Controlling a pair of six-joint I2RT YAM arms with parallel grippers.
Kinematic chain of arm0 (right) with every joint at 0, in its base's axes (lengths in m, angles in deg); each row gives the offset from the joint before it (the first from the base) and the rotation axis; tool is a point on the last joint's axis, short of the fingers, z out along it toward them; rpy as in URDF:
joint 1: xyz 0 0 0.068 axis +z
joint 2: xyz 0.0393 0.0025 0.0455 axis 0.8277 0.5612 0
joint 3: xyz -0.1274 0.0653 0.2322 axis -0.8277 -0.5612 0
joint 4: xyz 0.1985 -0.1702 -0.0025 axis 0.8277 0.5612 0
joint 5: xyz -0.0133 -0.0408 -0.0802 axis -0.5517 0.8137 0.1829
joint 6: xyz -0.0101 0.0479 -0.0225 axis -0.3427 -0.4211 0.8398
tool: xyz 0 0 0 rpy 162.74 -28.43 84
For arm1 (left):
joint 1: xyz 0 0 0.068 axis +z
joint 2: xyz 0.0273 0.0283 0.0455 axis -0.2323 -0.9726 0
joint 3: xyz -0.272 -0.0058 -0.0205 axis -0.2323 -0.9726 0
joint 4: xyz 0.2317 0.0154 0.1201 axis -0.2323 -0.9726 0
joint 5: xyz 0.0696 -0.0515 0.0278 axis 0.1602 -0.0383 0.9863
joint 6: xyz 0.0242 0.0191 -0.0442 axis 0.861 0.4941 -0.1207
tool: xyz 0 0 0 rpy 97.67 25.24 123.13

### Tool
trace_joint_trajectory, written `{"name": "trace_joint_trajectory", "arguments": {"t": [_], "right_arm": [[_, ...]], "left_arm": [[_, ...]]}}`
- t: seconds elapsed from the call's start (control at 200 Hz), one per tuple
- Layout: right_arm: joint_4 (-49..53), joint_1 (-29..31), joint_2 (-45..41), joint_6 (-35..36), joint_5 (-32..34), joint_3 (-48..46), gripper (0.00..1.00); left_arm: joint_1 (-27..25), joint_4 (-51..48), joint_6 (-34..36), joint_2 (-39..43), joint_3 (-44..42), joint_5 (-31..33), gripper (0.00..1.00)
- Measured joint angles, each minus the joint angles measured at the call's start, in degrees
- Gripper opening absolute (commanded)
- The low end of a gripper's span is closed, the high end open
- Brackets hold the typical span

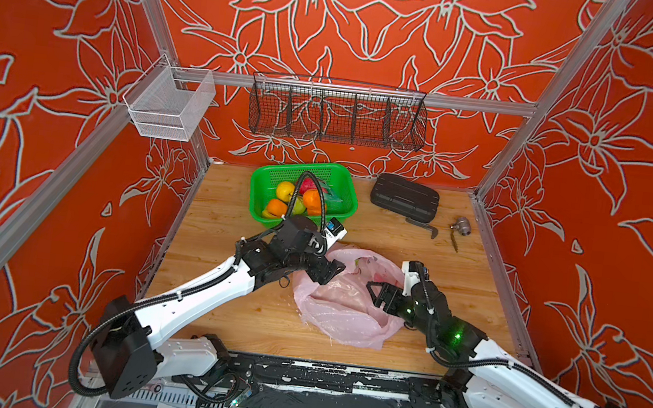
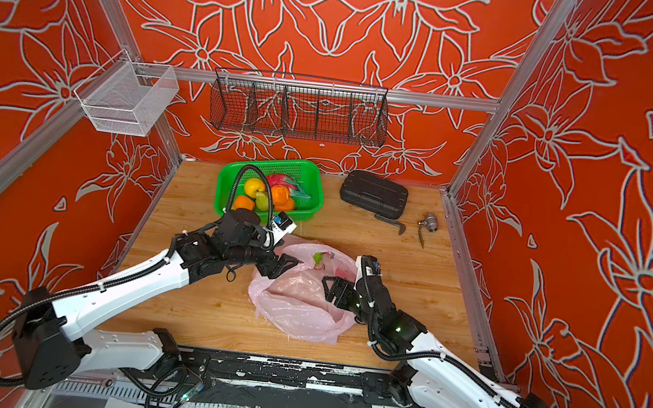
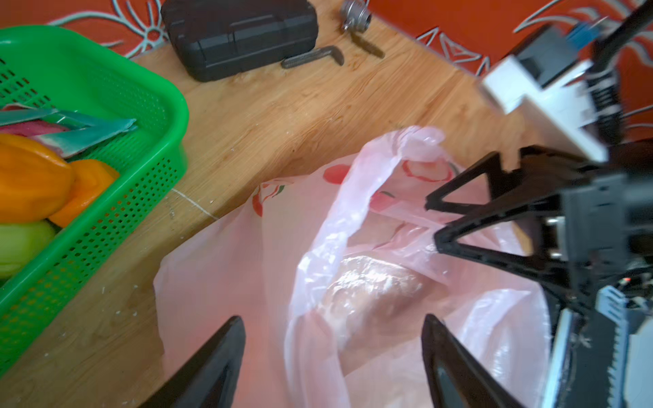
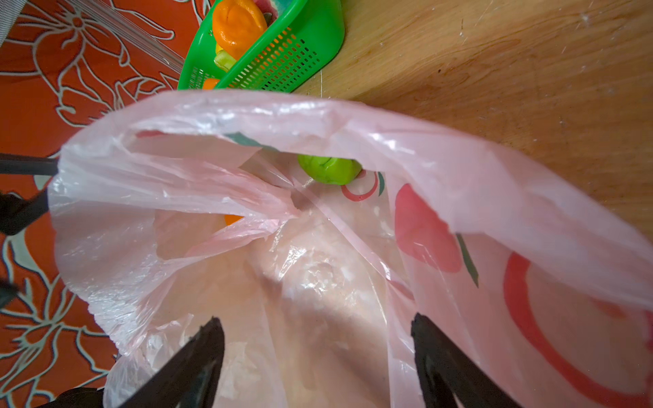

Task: Untie the knot of the plastic bag and take out the fruit
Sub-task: 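Hold the bag mouth with the left gripper while the right grasps the green fruit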

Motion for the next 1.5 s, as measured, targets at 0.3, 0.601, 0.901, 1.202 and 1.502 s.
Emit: {"name": "trace_joint_trajectory", "arguments": {"t": [0.3,0.601,0.901,1.202,1.502], "right_arm": [[-1.5,0.1,7.1,-0.8,-2.0,1.3,0.81],[-10.0,1.2,13.8,-6.6,-2.4,2.4,0.74],[-22.7,3.9,26.0,-16.0,0.9,3.7,0.74],[-28.2,5.4,37.4,-18.4,6.5,9.5,0.86],[-30.1,5.6,44.0,-15.6,13.4,13.3,0.91]], "left_arm": [[0.0,-0.7,0.2,-7.6,3.2,5.6,0.21],[-0.1,-1.3,-4.8,-5.2,6.2,9.0,0.13],[-0.9,-1.3,-8.1,-4.5,6.1,9.2,0.1],[-1.2,-1.4,-8.9,-4.5,6.1,9.3,0.09],[-1.5,-1.3,-9.0,-4.4,5.6,9.3,0.09]]}}
